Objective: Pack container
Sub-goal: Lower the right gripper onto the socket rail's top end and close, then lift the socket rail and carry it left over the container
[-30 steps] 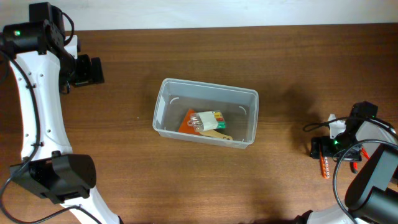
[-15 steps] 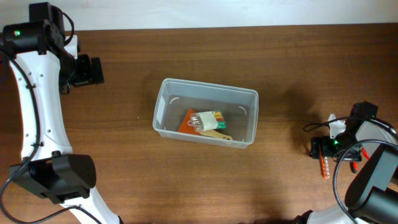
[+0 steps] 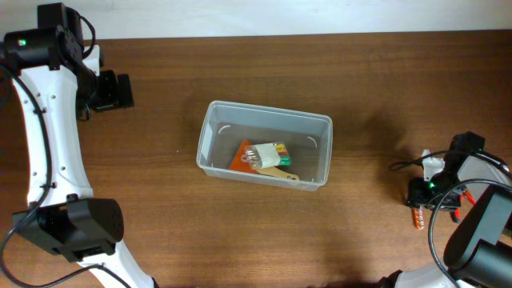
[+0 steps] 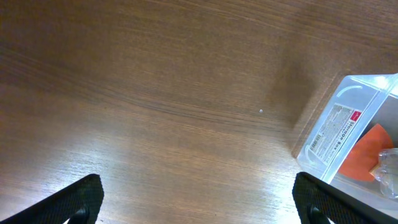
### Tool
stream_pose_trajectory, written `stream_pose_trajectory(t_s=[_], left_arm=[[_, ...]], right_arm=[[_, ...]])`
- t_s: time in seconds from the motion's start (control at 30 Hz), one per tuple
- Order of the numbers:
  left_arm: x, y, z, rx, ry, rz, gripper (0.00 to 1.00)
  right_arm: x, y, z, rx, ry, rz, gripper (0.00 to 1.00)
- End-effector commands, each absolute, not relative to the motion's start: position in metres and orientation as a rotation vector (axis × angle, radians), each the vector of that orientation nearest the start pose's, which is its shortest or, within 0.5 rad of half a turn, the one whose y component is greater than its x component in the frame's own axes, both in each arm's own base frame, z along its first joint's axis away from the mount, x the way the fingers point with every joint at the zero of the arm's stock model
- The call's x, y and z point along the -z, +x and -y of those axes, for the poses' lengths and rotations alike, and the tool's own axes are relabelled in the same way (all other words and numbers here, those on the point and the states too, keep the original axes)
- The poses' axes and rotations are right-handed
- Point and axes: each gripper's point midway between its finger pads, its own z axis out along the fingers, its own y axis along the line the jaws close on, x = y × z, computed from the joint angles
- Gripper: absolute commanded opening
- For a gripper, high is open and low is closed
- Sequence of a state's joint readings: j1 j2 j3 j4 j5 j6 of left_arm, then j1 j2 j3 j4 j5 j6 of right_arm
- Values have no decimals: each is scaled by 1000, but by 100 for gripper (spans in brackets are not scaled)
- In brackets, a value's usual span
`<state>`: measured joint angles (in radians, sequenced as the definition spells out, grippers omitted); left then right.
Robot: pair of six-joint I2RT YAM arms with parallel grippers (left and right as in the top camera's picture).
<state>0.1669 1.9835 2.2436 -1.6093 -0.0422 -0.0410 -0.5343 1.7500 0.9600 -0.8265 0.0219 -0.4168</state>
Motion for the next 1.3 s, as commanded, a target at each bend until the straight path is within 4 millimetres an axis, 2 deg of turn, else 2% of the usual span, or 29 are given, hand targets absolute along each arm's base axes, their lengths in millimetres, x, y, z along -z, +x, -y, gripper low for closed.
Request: stream_pose_trajectory(t_s=[0.0,0.57,0.77,0.97,1.13,1.2,1.23,1.27], left_arm=[[-241,394,-77,-96,-302,-2894,99],[-241,394,-78,-96,-301,-2894,99],[-241,394,-77,-96,-302,-2894,99],[-241,394,-77,-96,-302,-2894,99],[-241,394,-78,-96,-301,-2894,99],[-241,394,-77,-96,-302,-2894,99],[-241,394,-78,-96,-301,-2894,99],[-241,394,-77,-96,-302,-2894,99]], right_arm=[[8,225,144,17,203,-3216,52],[8,231,147,32,203,-3192,19],[-1,245,153,47,248,-3148,9],[-32,271,168,87,245,-3094,7],[-83,304,178,135,203,-3023,4],[-103,317,174,148,162,-3002,4],[-128,333,163,162,93,-2972,4],[-137,339,157,167,61,-2957,4]])
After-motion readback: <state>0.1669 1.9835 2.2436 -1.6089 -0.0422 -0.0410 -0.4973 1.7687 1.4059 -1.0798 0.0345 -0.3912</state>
